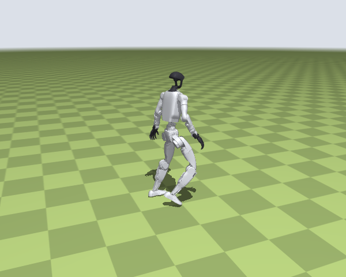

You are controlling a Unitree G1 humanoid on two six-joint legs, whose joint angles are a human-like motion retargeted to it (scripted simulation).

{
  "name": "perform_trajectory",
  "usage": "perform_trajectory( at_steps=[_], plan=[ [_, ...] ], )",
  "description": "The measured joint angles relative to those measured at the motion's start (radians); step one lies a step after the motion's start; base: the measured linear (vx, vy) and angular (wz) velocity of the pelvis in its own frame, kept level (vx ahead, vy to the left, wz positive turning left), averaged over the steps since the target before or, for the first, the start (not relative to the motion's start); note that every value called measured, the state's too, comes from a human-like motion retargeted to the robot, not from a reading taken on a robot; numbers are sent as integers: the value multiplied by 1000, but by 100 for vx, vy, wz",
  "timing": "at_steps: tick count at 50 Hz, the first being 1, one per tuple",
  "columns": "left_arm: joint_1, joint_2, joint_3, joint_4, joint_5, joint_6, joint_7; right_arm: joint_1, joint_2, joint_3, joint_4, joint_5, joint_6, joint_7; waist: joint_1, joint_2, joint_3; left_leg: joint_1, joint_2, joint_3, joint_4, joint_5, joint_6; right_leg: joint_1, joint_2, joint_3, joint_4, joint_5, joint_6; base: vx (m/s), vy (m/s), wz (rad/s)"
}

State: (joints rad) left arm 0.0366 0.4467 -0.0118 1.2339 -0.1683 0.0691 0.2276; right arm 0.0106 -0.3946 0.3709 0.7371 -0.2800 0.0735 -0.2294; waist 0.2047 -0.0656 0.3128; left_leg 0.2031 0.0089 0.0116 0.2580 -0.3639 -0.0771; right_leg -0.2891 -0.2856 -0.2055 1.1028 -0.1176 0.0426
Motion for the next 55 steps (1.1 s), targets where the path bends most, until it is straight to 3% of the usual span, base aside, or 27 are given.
perform_trajectory(
  at_steps=[3,5,8,10,13,16,18,20,22,23,25,27,30,32,33,35,37,40,42,43,47,52,55],
  plan=[
    [-144,69,-23,-20,9,2,-32,-27,-112,-13,-131,19,-36,17,-29,12,103,-94,11,-29,325,-142,23,-57,-63,-121,-20,-119,-4,33,-6,88],
    [-288,107,-74,-29,3,7,38,-52,-189,-13,-178,60,-33,-13,-45,24,172,-114,19,-53,437,-224,2,-146,-100,-158,-29,-145,15,39,-13,75],
    [-491,121,-140,-35,11,-10,138,-42,-263,6,-159,69,-31,15,-83,38,164,-88,44,-83,401,-243,-25,-296,-126,-168,-137,-97,65,61,-21,58],
    [-546,108,-153,-83,-2,-35,132,29,-274,-21,-148,70,-43,77,-136,54,70,-52,82,-98,279,-161,-32,-351,-119,-188,-296,-18,107,88,-32,70],
    [-469,94,-223,-256,-92,-118,135,244,-260,-112,-204,164,-68,59,-275,88,-100,47,167,-114,39,138,-82,-286,-80,-192,-635,106,181,110,-50,119],
    [-425,117,-327,-375,-96,-174,150,434,-254,-221,-272,228,-93,26,-413,83,-189,101,211,-96,-38,445,-173,-164,-76,-113,-902,145,219,112,-70,130],
    [-436,147,-370,-416,-98,-172,122,527,-248,-298,-306,254,-95,41,-459,52,-213,104,220,-37,23,527,-185,-99,-88,-35,-973,117,219,103,-82,57],
    [-440,178,-382,-447,-156,-162,76,603,-233,-364,-328,280,-85,72,-478,40,-201,106,287,0,182,477,-185,-7,-62,3,-946,50,219,104,-87,21],
    [-417,192,-344,-477,-227,-166,39,638,-233,-406,-335,301,-79,86,-463,7,-183,80,266,-2,408,377,-140,50,-62,53,-896,98,217,96,-74,-56],
    [-399,192,-314,-491,-268,-172,40,629,-241,-412,-326,309,-71,79,-449,-7,-162,64,225,-34,519,340,-118,81,-59,79,-896,176,210,86,-63,-111],
    [-324,176,-217,-515,-314,-184,69,562,-268,-397,-275,305,-57,37,-421,10,-113,10,153,-104,731,240,-98,86,1,120,-819,255,143,75,-55,-154],
    [-201,119,-115,-522,-347,-191,131,437,-279,-367,-180,243,-27,-29,-406,53,-59,-73,115,-129,859,100,-84,52,87,143,-629,158,97,62,-45,-145],
    [-19,-27,-3,-491,-374,-173,186,197,-224,-320,6,121,31,-123,-421,74,-4,-236,101,-79,800,-51,-46,88,159,128,-506,72,140,51,-36,-52],
    [39,-97,-31,-427,-360,-187,157,103,-166,-275,55,152,-51,-109,-373,70,24,-294,65,-38,554,3,-41,173,190,122,-578,83,161,41,-28,-30],
    [63,-127,-49,-391,-315,-181,134,79,-145,-254,52,175,-72,-98,-327,70,32,-306,42,-20,409,88,-48,201,206,137,-604,91,180,36,-22,-61],
    [104,-176,-83,-327,-190,-163,91,35,-139,-186,7,192,-105,-84,-227,86,48,-345,27,33,189,296,-60,274,229,146,-713,133,149,31,-17,-77],
    [173,-213,-99,-285,-74,-161,65,-14,-176,-103,-64,142,-136,-37,-135,94,53,-415,49,172,111,427,-87,325,242,173,-785,152,142,29,-12,-91],
    [237,-286,-50,-180,-6,-133,51,-135,-251,-6,-156,30,-90,34,9,103,58,-435,49,350,-181,607,-127,361,254,240,-850,168,159,27,-6,-124],
    [290,-316,-10,-96,-7,-133,51,-207,-287,29,-194,-14,-97,7,73,121,65,-479,57,349,-247,577,-155,402,265,268,-865,164,188,28,1,-101],
    [295,-328,0,-56,-36,-127,74,-259,-307,54,-195,-20,-92,-19,99,134,77,-482,50,306,-321,567,-163,425,267,284,-889,164,172,20,3,-69],
    [315,-342,-11,59,-44,-95,106,-438,-338,100,-129,28,-75,-105,147,160,110,-557,44,255,-345,469,-128,469,255,287,-900,148,176,13,3,-8],
    [313,-302,-71,31,-20,-103,34,-601,-284,113,38,71,-29,-113,197,157,127,-538,64,332,-342,600,-159,478,242,282,-887,133,180,10,1,4],
    [304,-263,-68,-30,-33,-116,-5,-633,-244,110,91,93,-20,-84,229,135,105,-504,79,327,-319,595,-151,473,224,279,-907,132,185,9,6,3]
  ],
)
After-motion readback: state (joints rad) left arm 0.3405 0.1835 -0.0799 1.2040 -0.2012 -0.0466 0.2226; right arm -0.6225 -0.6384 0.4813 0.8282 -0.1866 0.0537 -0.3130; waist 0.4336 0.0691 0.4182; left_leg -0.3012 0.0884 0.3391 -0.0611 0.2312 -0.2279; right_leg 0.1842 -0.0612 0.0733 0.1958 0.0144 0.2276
